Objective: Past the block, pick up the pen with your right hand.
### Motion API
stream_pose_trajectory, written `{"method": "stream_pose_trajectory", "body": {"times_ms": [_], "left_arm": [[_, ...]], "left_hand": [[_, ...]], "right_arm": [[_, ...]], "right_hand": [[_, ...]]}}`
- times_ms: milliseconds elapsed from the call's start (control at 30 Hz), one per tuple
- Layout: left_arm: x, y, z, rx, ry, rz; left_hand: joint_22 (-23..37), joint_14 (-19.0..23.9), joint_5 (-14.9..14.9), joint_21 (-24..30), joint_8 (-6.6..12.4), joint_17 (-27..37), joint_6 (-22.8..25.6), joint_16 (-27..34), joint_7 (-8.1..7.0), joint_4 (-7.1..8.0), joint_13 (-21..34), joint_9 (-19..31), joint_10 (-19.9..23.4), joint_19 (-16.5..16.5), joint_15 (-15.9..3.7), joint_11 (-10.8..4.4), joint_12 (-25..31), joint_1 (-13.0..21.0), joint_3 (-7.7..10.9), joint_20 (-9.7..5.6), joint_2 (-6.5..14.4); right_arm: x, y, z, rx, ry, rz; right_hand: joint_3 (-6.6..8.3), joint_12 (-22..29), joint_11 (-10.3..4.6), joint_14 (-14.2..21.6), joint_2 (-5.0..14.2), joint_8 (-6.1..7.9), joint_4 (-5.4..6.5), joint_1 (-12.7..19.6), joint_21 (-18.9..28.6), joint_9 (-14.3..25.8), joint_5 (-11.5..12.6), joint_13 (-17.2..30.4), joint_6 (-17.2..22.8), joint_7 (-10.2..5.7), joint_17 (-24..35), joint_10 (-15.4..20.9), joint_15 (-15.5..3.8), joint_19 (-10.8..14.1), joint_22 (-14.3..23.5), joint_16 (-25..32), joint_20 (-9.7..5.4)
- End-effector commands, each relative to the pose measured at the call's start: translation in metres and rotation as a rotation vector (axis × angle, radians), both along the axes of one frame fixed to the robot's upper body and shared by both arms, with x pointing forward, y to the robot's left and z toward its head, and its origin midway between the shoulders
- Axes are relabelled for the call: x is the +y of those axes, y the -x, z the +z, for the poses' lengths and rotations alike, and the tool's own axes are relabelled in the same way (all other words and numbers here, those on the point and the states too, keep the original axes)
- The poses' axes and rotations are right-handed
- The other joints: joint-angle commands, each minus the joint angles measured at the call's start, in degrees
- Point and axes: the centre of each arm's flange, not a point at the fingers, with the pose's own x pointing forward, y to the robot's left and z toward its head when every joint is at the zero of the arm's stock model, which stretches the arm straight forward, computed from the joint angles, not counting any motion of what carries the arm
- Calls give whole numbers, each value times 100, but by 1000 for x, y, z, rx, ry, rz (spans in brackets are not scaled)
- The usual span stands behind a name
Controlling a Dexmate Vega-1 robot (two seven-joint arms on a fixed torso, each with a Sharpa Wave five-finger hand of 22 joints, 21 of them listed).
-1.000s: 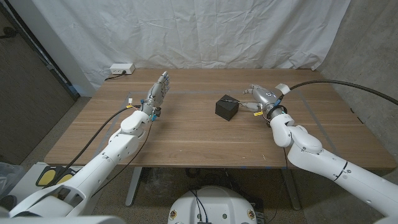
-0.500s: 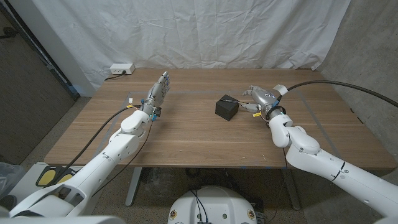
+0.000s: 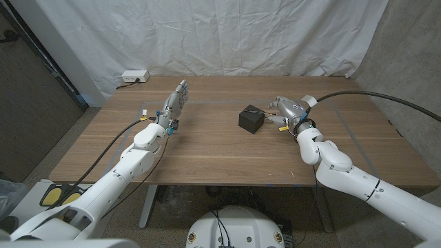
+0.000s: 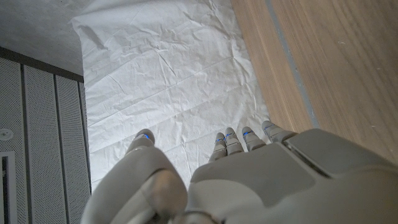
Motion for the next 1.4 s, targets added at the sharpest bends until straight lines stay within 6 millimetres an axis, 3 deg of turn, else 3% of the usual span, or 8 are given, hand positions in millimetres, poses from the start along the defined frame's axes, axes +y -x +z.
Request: {"method": "stream_pose_trajectory", "body": {"times_ms": [33,1400], "left_arm": [[1,2,-1,-1,-3,1],[3,1,-2,-3,9,-10]], "left_hand": [[28,-42,-18,5,-10,23,-6,20,4,-6,28,27,-16,-57,-130,-24,3,60,-19,-414,9],[28,-48,-23,5,-15,23,-12,17,3,-6,28,27,-23,-59,-129,-8,0,84,-56,-409,30]], "right_arm": [[2,-1,0,-40,14,-8],[-2,-12,-6,-80,27,-23]], "right_hand": [[-18,30,-28,87,32,49,-9,72,-12,28,41,10,75,-20,11,86,-15,101,18,42,-7],[-69,147,-156,446,116,322,21,200,-42,226,116,13,597,-165,52,515,-190,419,30,83,-133]]}}
